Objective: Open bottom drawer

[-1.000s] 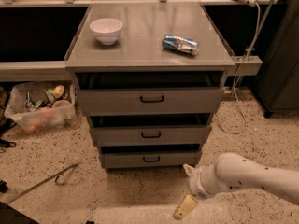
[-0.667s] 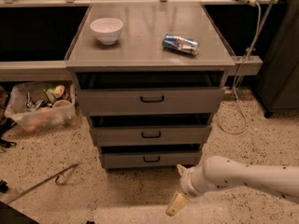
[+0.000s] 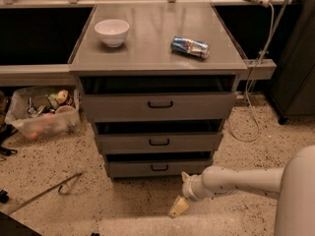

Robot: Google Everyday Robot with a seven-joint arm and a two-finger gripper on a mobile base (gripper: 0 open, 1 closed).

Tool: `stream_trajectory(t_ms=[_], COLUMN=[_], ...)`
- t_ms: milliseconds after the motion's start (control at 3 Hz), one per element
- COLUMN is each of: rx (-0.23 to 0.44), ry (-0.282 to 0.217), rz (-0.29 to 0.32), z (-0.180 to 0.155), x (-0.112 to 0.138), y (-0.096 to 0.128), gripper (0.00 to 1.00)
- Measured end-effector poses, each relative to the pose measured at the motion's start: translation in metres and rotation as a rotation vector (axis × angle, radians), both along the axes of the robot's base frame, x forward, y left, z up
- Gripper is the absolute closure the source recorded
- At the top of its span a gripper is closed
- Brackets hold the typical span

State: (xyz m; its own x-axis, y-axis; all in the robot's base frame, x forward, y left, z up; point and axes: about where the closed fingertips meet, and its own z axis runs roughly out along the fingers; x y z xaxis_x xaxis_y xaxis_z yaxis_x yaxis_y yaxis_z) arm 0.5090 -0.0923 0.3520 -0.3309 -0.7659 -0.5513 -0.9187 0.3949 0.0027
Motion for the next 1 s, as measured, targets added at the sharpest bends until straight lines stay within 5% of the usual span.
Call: stream_trajectory(t_ms=[333,1000], rx=[0.000,-0.011], ry=[0.000,-0.088], rz=[0.000,-0.057], z=[0.000,-0.033], x=[0.000,0.061], y=[0.000,-0.006], gripper=[0.00,0.00])
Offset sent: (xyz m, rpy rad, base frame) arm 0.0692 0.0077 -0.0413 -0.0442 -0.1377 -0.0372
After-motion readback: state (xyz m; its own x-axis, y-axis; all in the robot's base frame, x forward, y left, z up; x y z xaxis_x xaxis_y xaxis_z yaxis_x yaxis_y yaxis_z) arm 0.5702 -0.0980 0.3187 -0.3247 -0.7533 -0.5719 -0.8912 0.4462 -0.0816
